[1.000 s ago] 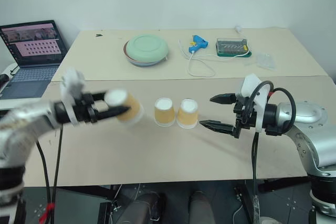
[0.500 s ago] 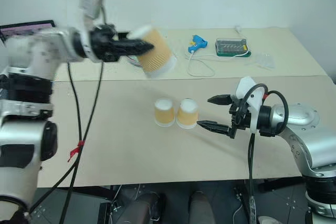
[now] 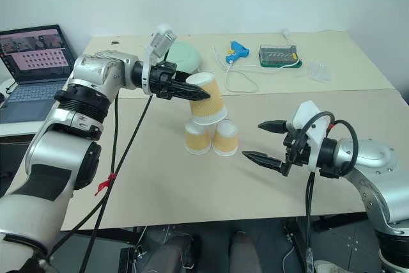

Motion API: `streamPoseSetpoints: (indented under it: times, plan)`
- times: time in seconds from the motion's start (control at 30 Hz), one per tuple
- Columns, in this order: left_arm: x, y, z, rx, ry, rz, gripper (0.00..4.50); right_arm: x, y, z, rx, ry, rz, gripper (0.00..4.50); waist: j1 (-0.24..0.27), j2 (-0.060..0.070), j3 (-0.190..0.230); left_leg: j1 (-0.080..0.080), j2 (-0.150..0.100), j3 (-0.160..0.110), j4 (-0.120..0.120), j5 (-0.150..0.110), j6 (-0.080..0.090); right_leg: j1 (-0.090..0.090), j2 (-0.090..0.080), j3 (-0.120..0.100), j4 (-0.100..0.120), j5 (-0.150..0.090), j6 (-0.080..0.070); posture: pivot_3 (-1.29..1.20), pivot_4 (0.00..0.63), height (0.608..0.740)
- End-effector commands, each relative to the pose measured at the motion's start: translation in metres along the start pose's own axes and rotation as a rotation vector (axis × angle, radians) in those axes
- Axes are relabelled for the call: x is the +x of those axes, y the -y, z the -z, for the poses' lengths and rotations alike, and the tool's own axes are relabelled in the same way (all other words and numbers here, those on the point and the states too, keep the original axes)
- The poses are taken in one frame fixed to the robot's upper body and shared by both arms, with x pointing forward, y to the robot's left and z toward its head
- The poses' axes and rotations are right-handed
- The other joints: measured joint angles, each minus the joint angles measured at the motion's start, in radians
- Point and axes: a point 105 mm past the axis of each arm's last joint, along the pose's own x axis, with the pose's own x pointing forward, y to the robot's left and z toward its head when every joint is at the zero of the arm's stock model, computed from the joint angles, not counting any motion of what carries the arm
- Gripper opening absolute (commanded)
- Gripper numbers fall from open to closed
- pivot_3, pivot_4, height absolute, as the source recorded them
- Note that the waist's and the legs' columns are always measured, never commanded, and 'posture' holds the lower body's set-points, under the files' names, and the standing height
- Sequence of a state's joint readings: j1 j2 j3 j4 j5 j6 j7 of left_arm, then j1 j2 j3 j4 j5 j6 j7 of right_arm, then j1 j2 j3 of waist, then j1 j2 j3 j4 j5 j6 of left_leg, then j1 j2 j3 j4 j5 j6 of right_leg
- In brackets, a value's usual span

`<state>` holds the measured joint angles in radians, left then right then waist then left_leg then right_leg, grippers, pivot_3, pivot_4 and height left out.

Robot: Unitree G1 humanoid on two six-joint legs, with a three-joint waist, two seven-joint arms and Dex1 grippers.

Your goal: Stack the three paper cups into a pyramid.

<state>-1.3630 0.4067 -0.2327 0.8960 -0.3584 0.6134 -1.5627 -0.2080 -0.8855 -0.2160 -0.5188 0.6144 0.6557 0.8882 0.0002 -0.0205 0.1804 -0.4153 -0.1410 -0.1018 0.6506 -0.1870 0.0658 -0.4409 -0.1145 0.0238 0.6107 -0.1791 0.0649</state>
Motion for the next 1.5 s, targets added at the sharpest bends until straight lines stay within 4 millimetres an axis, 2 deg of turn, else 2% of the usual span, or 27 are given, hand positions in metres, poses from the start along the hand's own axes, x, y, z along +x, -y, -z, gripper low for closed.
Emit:
streamPoseSetpoints:
  times: [0.03, 0.47, 0.93, 1.03, 1.07, 1.27, 1.5]
  plan:
    - [0.003, 0.003, -0.008, 0.081, -0.049, 0.024, 3.41, -0.006, -0.001, -0.011, -0.032, 0.030, 0.019, 4.50, 0.001, 0.000, 0.000, 0.000, 0.000, 0.000, 0.000, 0.000, 0.000, 0.000, 0.000, 0.000, 0.000, 0.000, 0.000, 0.00, 0.150, 0.740]
    - [0.016, -0.004, 0.000, 0.097, -0.107, 0.024, 3.41, -0.007, -0.005, -0.011, -0.014, 0.045, 0.039, 4.50, 0.003, 0.000, 0.000, -0.001, 0.000, 0.000, 0.005, -0.001, 0.002, 0.001, 0.000, -0.001, 0.000, 0.000, 0.001, 0.00, 0.150, 0.740]
    - [0.019, -0.009, 0.003, 0.118, -0.128, 0.010, 3.41, -0.012, -0.008, -0.011, -0.003, 0.046, 0.070, 4.50, 0.005, 0.000, 0.000, -0.003, 0.000, 0.000, 0.010, -0.003, 0.005, 0.002, 0.000, -0.001, 0.000, 0.001, 0.002, 0.00, 0.150, 0.740]
    - [0.019, -0.009, 0.002, 0.120, -0.127, 0.008, 4.04, -0.012, -0.007, -0.011, -0.001, 0.047, 0.071, 4.50, 0.005, 0.000, 0.000, -0.003, 0.000, 0.000, 0.010, -0.003, 0.005, 0.002, 0.000, -0.001, 0.001, 0.001, 0.002, 0.00, 0.150, 0.740]
    - [0.018, -0.009, 0.002, 0.120, -0.127, 0.007, 4.41, -0.012, -0.008, -0.011, -0.001, 0.048, 0.071, 4.50, 0.005, 0.000, 0.000, -0.003, 0.000, 0.000, 0.010, -0.003, 0.005, 0.002, 0.000, -0.001, 0.001, 0.001, 0.002, 0.00, 0.150, 0.740]
    - [0.017, -0.009, 0.001, 0.112, -0.118, 0.003, 4.46, -0.011, -0.007, -0.011, 0.001, 0.050, 0.067, 4.50, 0.005, 0.000, 0.000, -0.004, 0.000, 0.000, 0.010, -0.003, 0.006, 0.002, 0.000, -0.001, 0.001, 0.001, 0.002, 0.00, 0.150, 0.740]
    - [0.012, -0.006, -0.010, 0.115, -0.085, 0.001, 4.46, -0.010, -0.006, -0.011, -0.001, 0.055, 0.065, 4.50, 0.005, 0.000, 0.000, -0.004, 0.000, 0.000, 0.010, -0.003, 0.006, 0.002, 0.000, -0.001, 0.001, 0.001, 0.002, 0.00, 0.150, 0.740]
